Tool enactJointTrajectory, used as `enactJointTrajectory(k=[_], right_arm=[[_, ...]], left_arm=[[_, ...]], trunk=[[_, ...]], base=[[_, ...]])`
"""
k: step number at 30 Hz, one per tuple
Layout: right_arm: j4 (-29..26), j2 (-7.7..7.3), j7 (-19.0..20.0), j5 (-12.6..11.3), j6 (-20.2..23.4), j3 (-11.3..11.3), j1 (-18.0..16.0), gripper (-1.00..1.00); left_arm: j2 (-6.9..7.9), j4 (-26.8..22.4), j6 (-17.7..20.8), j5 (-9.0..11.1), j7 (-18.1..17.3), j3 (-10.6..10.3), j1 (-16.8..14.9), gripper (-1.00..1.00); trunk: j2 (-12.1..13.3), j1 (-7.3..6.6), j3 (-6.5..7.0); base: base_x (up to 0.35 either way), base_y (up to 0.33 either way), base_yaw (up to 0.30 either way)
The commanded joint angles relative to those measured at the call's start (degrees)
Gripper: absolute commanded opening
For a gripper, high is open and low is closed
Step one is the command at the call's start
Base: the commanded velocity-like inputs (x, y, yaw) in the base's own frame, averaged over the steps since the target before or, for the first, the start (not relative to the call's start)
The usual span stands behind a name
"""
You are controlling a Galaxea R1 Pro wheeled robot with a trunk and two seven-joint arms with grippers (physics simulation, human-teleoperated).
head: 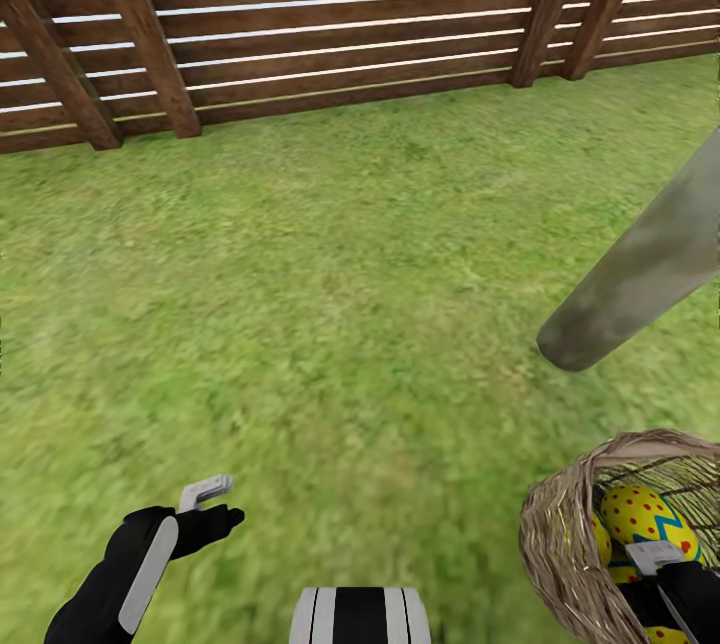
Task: Take the three Easter eggs out of the wicker basket on the lawn in the garden, then place them on the lawn next to a single tree (choose any tree) so that all three eggs are next to the same tree and none are left in the basket.
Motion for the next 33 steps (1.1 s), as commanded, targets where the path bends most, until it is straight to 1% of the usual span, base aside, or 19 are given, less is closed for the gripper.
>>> enactJointTrajectory(k=[1,4,9,27,30,33], right_arm=[[-0.10,0.14,0.56,-0.48,0.35,-0.10,0.01,-1.00],[-0.02,0.44,0.56,-0.41,0.39,-0.03,0.01,-1.00],[-0.01,0.70,0.56,-0.46,0.44,-0.07,0.01,-1.00],[0.78,0.77,0.73,-0.53,0.48,-0.07,0.01,-1.00],[0.92,0.77,0.99,-0.67,0.61,-0.10,0.01,-1.00],[1.41,0.77,0.68,-0.60,0.62,-0.10,0.01,-1.00]], left_arm=[[-0.05,-0.06,0.27,0.61,0.54,-0.03,-0.02,1.00],[-0.33,-0.13,0.28,0.69,0.62,0.20,-0.02,1.00],[-0.34,-0.06,0.37,0.70,0.54,0.22,-0.02,1.00],[-0.43,-0.05,0.37,0.70,0.54,0.31,-0.02,1.00],[-0.43,-0.06,0.37,0.70,0.54,0.31,-0.02,1.00],[-0.43,-0.06,0.37,0.70,0.54,0.24,-0.02,1.00]], trunk=[[0.00,-0.03,0.19],[0.04,-0.11,0.85],[0.11,-0.24,1.96],[0.35,-0.70,5.95],[0.39,-0.78,6.61],[0.43,-0.85,7.28]], base=[[0.000,0.000,0.000],[-0.013,0.000,0.000],[-0.201,0.000,0.000],[-0.002,0.000,-0.001],[0.000,0.000,-0.241],[0.000,0.000,-0.067]])
